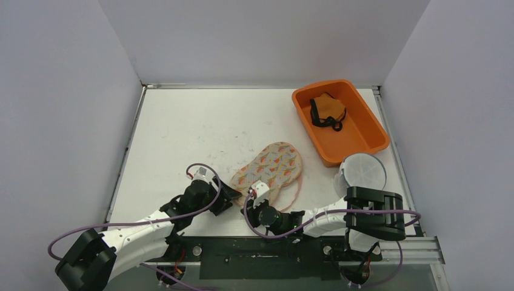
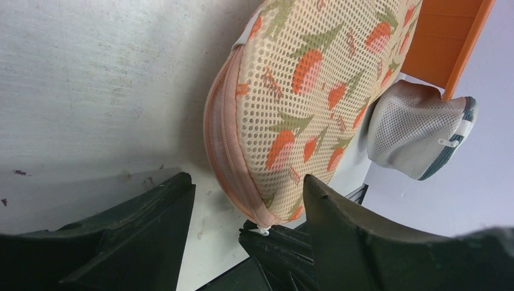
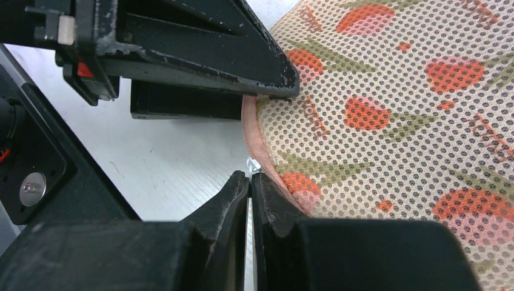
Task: Unzip the laundry bag and remove the bra
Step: Unzip the laundry bag at the center of the board.
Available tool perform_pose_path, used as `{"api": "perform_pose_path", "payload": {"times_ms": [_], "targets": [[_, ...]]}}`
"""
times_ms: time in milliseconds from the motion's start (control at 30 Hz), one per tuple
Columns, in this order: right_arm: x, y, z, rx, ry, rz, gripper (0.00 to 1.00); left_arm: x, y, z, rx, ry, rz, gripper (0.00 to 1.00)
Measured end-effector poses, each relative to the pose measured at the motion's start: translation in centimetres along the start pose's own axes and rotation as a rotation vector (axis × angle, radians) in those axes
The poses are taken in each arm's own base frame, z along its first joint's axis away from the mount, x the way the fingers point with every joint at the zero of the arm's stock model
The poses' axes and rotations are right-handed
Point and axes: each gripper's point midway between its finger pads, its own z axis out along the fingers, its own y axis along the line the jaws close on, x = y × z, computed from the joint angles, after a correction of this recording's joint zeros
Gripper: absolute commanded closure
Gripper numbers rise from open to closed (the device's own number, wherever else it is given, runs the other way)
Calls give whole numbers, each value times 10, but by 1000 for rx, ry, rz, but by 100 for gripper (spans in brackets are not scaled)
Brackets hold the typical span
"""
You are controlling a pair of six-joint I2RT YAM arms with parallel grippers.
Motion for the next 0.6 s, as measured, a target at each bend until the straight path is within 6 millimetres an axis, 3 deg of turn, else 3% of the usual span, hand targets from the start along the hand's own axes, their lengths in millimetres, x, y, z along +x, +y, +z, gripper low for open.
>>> {"api": "perform_pose_path", "payload": {"times_ms": [167, 467, 600], "targets": [[2, 4, -1, -9, 3, -4, 95, -6, -1, 1, 2, -32, -9, 69], [-1, 5, -6, -1, -3, -6, 95, -10, -1, 1, 2, -59, 0, 100], [-11, 4, -12, 7, -25, 5, 95, -10, -2, 1, 5, -58, 10, 100]]}}
